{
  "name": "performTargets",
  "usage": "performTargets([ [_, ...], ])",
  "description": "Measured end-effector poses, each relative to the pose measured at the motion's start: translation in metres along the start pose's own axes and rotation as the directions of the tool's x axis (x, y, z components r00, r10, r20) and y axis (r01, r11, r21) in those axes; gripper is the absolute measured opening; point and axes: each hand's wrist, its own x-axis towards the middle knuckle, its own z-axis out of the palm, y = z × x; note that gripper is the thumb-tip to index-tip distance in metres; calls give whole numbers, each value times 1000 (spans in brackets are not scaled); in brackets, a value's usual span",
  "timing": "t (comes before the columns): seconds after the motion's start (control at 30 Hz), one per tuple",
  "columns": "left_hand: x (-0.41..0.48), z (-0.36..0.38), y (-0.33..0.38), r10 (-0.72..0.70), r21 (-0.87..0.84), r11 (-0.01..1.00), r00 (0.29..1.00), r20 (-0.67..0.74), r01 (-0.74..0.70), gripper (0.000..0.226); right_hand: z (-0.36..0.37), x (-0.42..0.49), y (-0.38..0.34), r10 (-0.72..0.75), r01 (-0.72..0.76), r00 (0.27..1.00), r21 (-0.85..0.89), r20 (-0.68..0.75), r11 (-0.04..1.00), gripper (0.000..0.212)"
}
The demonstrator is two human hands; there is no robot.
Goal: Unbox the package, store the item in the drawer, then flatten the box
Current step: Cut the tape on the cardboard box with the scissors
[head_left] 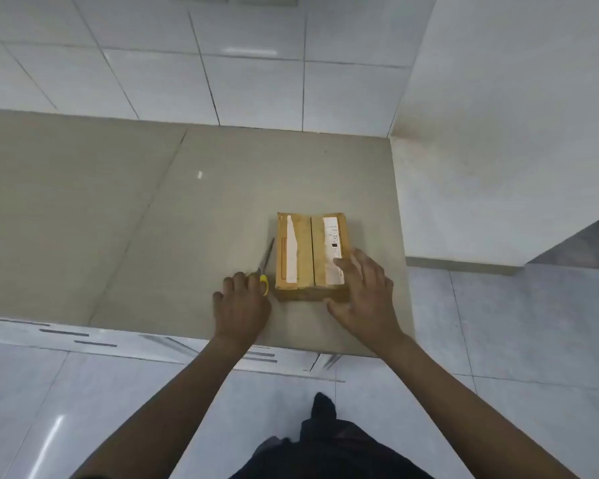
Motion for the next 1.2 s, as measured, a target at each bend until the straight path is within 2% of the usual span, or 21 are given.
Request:
performTargets([
  [0.13, 12, 0, 8, 3, 123, 992, 999, -37, 2, 13, 7, 15, 12, -61, 70, 983, -47, 171, 996, 77],
  [0.2, 20, 1, 1, 54, 126, 991, 996, -72, -44, 7, 13, 18, 15, -67, 74, 978, -33, 197, 997, 77],
  [0.27, 25, -7, -7, 28, 76, 997, 999, -35, -26, 5, 17, 17, 17, -56, 57, 979, 1, 196, 998, 74],
  [0.33, 35, -11, -15, -50, -154, 987, 998, 31, 54, 8, 20, 18, 18, -44, 39, 977, 27, 207, 999, 73],
  [0.4, 34, -16, -28, -112, -503, 851, 987, 114, 155, 10, 22, 18, 18, -51, 38, 973, 63, 225, 997, 75],
  [0.43, 27, -21, -36, -106, -627, 766, 990, 92, 140, 10, 22, 18, 18, -54, 36, 969, 80, 239, 996, 76],
  [0.47, 17, -27, -44, -62, -680, 729, 997, 37, 71, 11, 23, 18, 18, -56, 32, 967, 100, 248, 995, 77],
  [0.53, -5, -37, -57, 127, -698, 708, 992, -21, -105, 14, 23, 17, 18, -47, 9, 964, 145, 262, 989, 81],
  [0.6, -21, -41, -64, 292, -660, 727, 955, 48, -189, 19, 22, 18, 17, -43, -3, 962, 167, 268, 986, 84],
  [0.63, -25, -39, -67, 321, -623, 756, 943, 84, -202, 20, 22, 18, 16, -38, -11, 961, 176, 273, 984, 85],
  [0.77, -15, -39, -72, 273, -558, 806, 961, 51, -199, 14, 19, 17, 13, -35, -20, 955, 182, 293, 983, 84],
  [0.93, -3, -45, -73, 323, -603, 771, 942, 90, -207, 13, 16, 13, 10, -18, -39, 957, 186, 290, 982, 82],
  [1.07, 9, -47, -66, 401, -645, 736, 901, 167, -208, 16, 16, 9, 6, -16, -37, 959, 179, 283, 983, 82],
  [1.2, 28, -49, -54, 484, -679, 709, 831, 275, -188, 17, 17, 7, 4, -8, -35, 960, 149, 279, 988, 84],
])
